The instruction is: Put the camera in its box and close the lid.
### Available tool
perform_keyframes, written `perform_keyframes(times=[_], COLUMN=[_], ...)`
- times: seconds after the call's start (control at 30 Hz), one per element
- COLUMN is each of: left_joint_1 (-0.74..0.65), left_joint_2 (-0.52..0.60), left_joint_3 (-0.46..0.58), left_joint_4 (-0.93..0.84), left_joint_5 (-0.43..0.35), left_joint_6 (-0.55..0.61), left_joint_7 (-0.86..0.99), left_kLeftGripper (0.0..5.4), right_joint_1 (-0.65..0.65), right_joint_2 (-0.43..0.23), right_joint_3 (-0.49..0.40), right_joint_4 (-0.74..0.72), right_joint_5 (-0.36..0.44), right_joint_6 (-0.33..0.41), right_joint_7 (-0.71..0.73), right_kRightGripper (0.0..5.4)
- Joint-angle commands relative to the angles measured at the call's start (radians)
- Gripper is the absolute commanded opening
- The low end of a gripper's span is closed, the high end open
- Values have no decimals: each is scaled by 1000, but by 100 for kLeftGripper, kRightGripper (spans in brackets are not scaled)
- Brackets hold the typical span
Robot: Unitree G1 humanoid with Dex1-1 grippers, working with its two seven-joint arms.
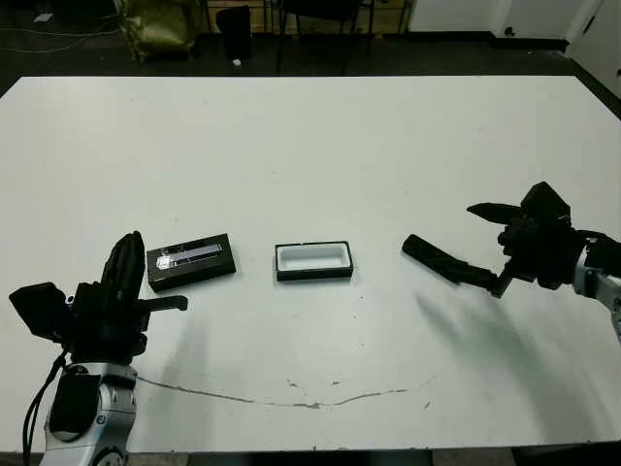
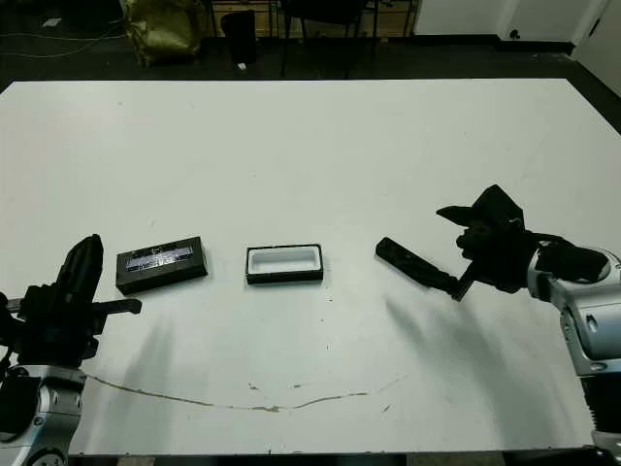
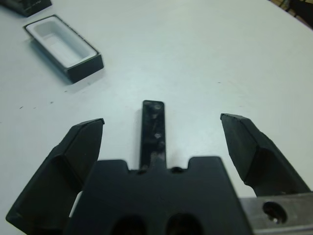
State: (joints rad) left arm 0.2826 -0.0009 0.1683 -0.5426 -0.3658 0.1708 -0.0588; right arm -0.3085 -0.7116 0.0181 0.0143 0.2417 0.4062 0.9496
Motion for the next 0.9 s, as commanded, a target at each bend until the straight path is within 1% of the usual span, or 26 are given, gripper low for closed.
perform_keyframes(times=[0.03, 0.1, 0.2, 0.37, 0.47, 0.63, 0.77, 0.9], left_joint_1=[22, 23, 26, 25, 24, 23, 22, 21], left_joint_2=[6, 5, 8, 9, 8, 8, 9, 8], left_joint_3=[0, -1, -5, -5, -5, -3, -7, -7], left_joint_4=[-7, -8, -10, -3, -6, -6, -7, -5], left_joint_5=[-4, -3, 10, 11, 10, 2, 11, 9], left_joint_6=[26, 25, 22, 15, 20, 22, 22, 20], left_joint_7=[6, 7, 8, 2, 5, 2, 6, 3], left_kLeftGripper=[0, 0, 0, 0, 0, 0, 0, 0], right_joint_1=[-1, -6, -10, -21, -25, -21, -18, -10], right_joint_2=[-23, -23, -22, -22, -22, -17, -22, -17], right_joint_3=[17, 21, 32, 58, 68, 72, 80, 84], right_joint_4=[4, 15, 34, 50, 38, 45, 39, 39], right_joint_5=[-15, -12, -19, -41, -54, -63, -73, -91], right_joint_6=[5, 18, 8, -1, 25, 19, 36, 18], right_joint_7=[17, 26, 35, 42, 33, 37, 33, 19], right_kRightGripper=[539, 539, 539, 539, 539, 539, 539, 539])
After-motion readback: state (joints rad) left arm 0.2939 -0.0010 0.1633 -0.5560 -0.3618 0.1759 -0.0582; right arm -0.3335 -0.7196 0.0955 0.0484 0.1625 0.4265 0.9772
